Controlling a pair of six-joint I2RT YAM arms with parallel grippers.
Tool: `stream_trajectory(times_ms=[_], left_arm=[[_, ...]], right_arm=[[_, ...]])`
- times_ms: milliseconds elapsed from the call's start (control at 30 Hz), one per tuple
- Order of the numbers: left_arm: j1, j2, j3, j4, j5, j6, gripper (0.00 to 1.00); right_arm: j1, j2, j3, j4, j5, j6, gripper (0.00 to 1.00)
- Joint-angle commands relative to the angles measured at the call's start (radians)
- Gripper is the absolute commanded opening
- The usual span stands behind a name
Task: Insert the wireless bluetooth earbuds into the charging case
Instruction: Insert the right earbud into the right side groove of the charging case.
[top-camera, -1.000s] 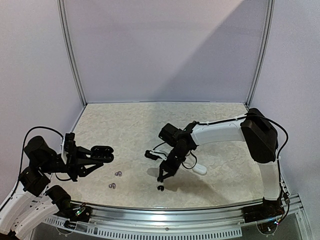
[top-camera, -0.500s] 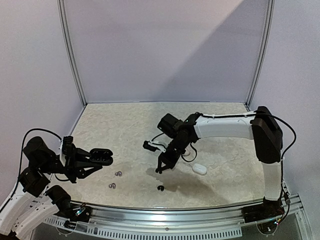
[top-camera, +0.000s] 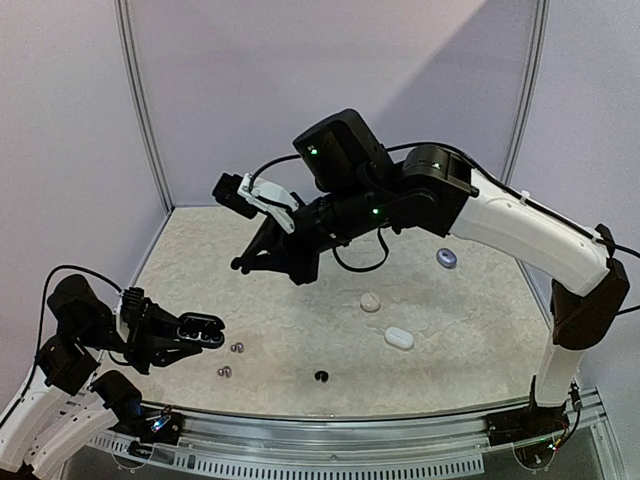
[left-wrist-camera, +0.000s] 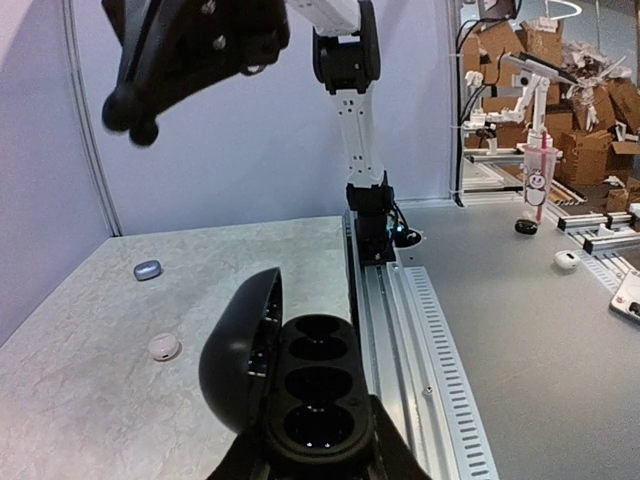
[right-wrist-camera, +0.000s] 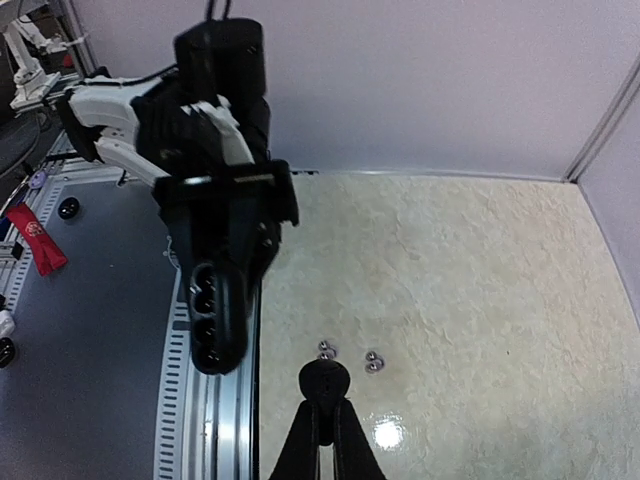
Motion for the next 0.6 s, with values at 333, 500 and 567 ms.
stream_trajectory(times_ms=[333,500,567], left_arm=[[0.001,-0.001,0.131,-0.254,-0.010,0.259,0.00],[-0.003,0.023,0.168,-0.365,-0.019,0.326,0.00],[-0.006,0.023,0.166,-0.359,-0.017,0.327,0.00]], right_arm=[[0.142,0.120,0.214,-0.038,0.006,-0.130,0.00],[0.158,0.108,0.214,-0.005,-0.008,-0.135,0.00],[0.167,0.109,0.215,0.001,-0.024,-0.146,0.00]])
